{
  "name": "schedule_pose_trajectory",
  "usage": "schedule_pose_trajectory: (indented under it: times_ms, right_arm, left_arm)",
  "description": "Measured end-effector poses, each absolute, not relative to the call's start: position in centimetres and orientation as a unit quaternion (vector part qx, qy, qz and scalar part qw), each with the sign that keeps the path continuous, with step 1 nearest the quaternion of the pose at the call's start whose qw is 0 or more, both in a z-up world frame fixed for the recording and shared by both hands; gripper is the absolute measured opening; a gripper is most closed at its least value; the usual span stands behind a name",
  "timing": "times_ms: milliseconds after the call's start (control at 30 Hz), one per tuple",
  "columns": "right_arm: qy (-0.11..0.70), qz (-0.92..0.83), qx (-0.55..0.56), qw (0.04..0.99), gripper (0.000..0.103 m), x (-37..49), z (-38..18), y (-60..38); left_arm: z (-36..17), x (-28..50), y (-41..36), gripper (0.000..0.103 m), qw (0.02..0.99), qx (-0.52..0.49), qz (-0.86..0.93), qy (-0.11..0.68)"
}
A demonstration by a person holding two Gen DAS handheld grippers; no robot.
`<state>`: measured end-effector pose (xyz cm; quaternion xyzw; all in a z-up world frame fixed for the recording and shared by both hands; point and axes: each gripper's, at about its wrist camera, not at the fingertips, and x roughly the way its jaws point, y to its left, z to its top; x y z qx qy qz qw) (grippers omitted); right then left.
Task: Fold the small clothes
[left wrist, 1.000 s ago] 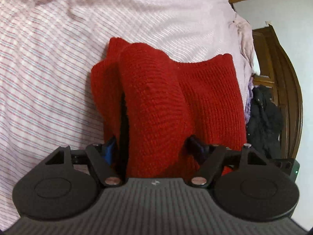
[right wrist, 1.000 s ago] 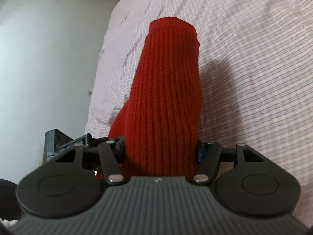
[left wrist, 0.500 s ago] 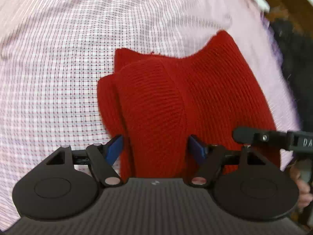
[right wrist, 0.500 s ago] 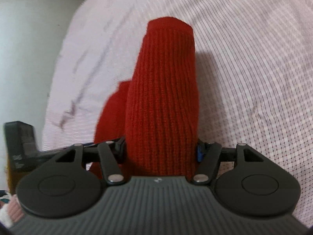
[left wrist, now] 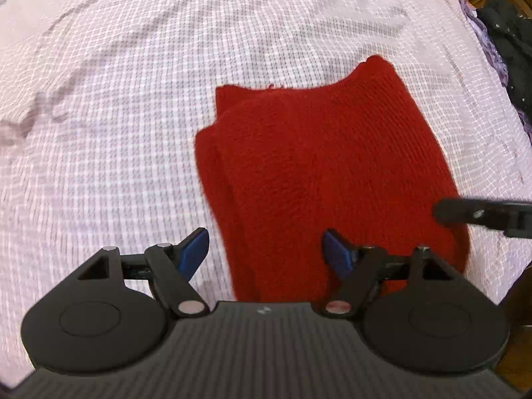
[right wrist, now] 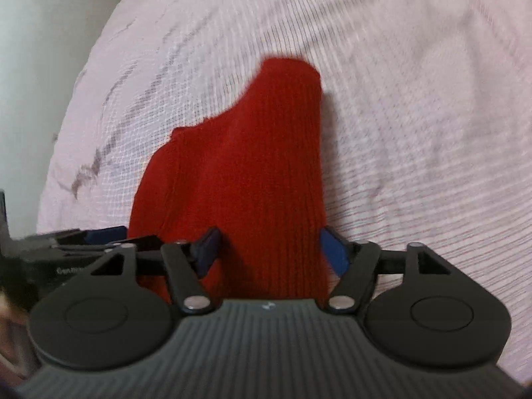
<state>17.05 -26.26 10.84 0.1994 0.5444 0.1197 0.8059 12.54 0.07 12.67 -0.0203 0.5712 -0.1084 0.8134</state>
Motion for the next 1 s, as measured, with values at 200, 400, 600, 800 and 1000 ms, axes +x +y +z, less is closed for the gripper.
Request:
schedule_pose_trajectory:
  times_ms: [200, 400, 600, 800, 1000]
  right_arm:
    - [0.553, 0.159, 0.135, 0.807, 0.025, 16.2, 10.6, -25.2]
    - [0.564, 0.153, 0.091, 0.806, 0.026, 16.5, 7.5, -22.8]
    - [0.558, 0.152, 0.054, 0.814, 0.027, 16.3, 7.9, -22.1]
    - [0.546, 0.106, 0.114, 0.823, 0.045, 15.2, 10.0, -23.4]
    - [0.541, 0.106, 0.121, 0.825, 0.051, 13.1, 12.1, -22.9]
  left_arm:
    - [10.7, 12.0, -0.2, 0.076, 0.8, 0.0, -0.078, 0.595]
    - [8.4, 12.5, -0.6, 0.077, 0.801, 0.013, -0.065, 0.595]
    - [8.5, 12.5, 0.0, 0.086, 0.804, -0.007, -0.052, 0.593]
    - [10.7, 11.1, 0.2, 0.087, 0.806, -0.058, -0.025, 0.588]
    - [13.9, 9.1, -1.7, 0.087, 0.816, -0.057, -0.054, 0.573]
